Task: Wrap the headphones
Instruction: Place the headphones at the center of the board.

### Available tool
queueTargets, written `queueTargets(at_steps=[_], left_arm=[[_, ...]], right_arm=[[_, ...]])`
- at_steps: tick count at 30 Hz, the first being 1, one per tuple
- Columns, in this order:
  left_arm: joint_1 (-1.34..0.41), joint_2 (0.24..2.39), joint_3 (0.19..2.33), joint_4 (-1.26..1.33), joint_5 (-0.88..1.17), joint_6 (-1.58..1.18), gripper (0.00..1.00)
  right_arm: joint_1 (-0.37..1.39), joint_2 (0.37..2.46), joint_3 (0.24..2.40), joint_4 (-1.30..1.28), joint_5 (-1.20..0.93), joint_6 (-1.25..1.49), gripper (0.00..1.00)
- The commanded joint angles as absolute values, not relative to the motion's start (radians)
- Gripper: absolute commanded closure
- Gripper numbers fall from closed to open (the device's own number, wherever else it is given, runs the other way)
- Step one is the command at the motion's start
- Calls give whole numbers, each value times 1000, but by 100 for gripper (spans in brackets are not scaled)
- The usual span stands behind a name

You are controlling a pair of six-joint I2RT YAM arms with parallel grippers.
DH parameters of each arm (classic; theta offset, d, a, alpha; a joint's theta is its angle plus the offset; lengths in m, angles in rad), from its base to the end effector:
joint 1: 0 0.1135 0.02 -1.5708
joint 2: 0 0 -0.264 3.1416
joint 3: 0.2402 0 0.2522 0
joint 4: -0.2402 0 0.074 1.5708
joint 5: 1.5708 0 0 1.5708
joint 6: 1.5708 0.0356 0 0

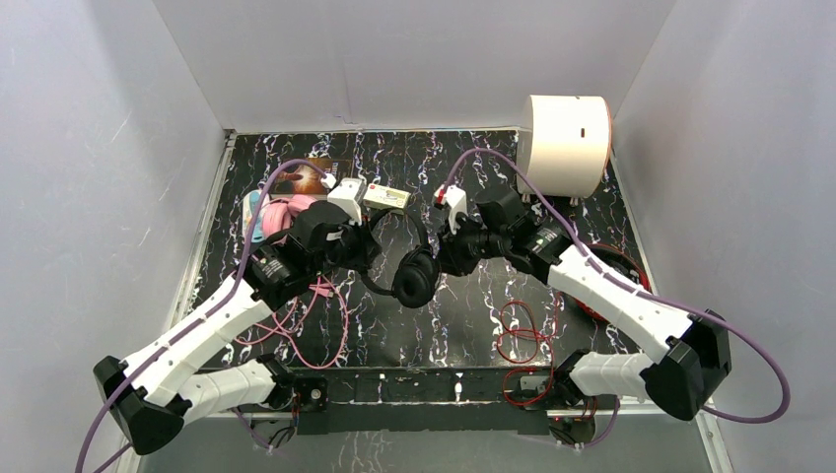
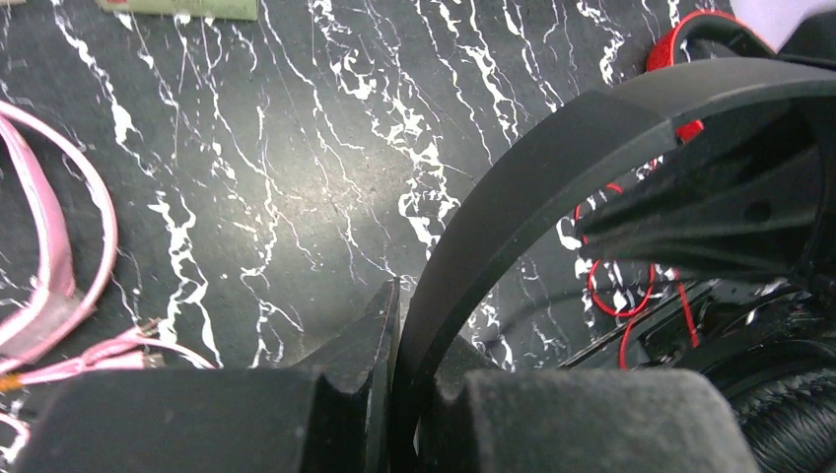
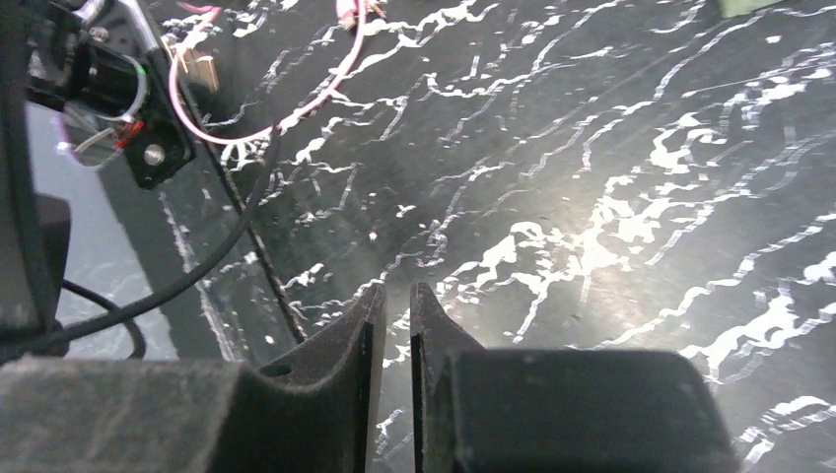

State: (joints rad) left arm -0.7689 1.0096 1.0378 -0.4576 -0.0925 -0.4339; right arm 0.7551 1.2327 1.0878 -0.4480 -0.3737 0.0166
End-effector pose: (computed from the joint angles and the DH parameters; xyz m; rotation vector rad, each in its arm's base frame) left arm 0.1620 -0.1521 0.3583 0.2835 2.0441 -0.6705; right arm 0.1894 0.1961 0.3267 -1.0140 1.9987 0.8371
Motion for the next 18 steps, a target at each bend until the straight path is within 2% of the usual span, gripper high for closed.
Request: queueTargets(at_steps=[1,4,7,10,13,18], left_arm=[[-770,1027,1041,-451,-159,-623,100],[-771,1048,1037,-480,-225,-666,100],[-770,1079,1033,-505,-282,-687,100],[-769,1114,1021,-497,-338,-716,100],[-762,1180,1029,-476,-384,-732,100],[-755,1356,1064,-388,-419,-727,100]], right_arm=[[757,1184,1003,-261,-466,167,79],[757,1169,989,-335,-347,191,73],[757,1144,992,-460,-130,209,59],[757,1100,1006,-574,141,248,41],[756,1029,1008,-617,284,269,22],[757,944,1034,-613,277,255,16]])
